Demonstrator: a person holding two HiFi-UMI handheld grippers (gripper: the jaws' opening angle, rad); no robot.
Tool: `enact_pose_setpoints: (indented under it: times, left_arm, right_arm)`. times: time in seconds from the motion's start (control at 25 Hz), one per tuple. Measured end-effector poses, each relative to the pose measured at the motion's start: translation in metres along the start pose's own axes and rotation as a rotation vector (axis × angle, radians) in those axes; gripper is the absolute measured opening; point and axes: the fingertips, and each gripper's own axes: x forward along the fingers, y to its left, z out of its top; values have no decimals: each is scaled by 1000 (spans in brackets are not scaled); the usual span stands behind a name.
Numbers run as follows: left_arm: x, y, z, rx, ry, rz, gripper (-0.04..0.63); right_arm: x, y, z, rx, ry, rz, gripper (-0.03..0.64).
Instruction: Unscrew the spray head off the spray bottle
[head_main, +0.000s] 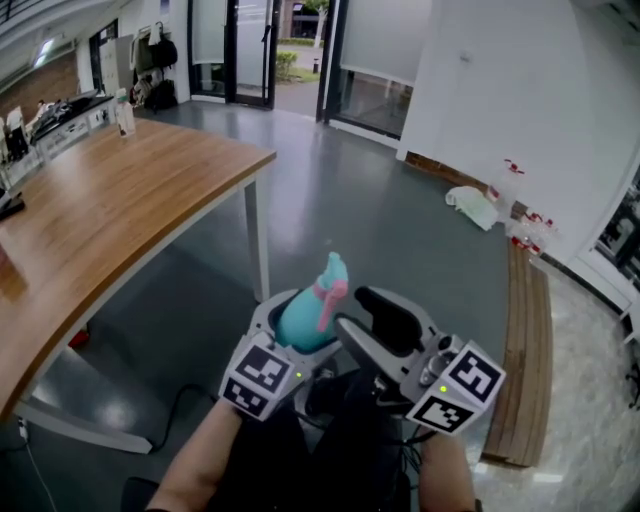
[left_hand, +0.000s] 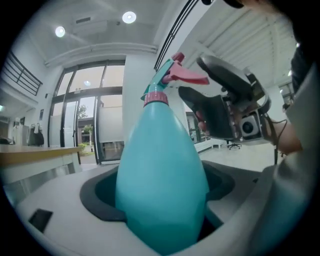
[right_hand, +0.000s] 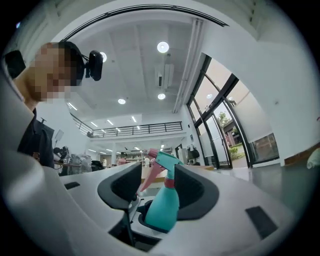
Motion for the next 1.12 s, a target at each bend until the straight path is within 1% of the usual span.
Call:
enact_pose_setpoints:
  times: [0.12, 0.36, 0.6, 0.8, 1.12]
  left_arm:
    - [2, 0, -4, 17, 13, 24, 437]
    - [0, -4, 2, 13, -7, -7, 437]
    - [-3, 0, 4, -32, -30, -23, 437]
    - [-7, 3, 7, -39, -51, -35, 437]
    - [-11, -3, 10, -44, -74, -70, 437]
  right_arm:
    - [9, 2, -4, -32, 28, -44, 198]
    - [7, 1, -10, -84, 64, -48, 189]
    - [-3, -7, -9, -86, 64, -66, 133]
    - [-8, -20, -10, -75, 59, -98, 52]
    - [-10, -39, -14, -69, 77, -131, 51]
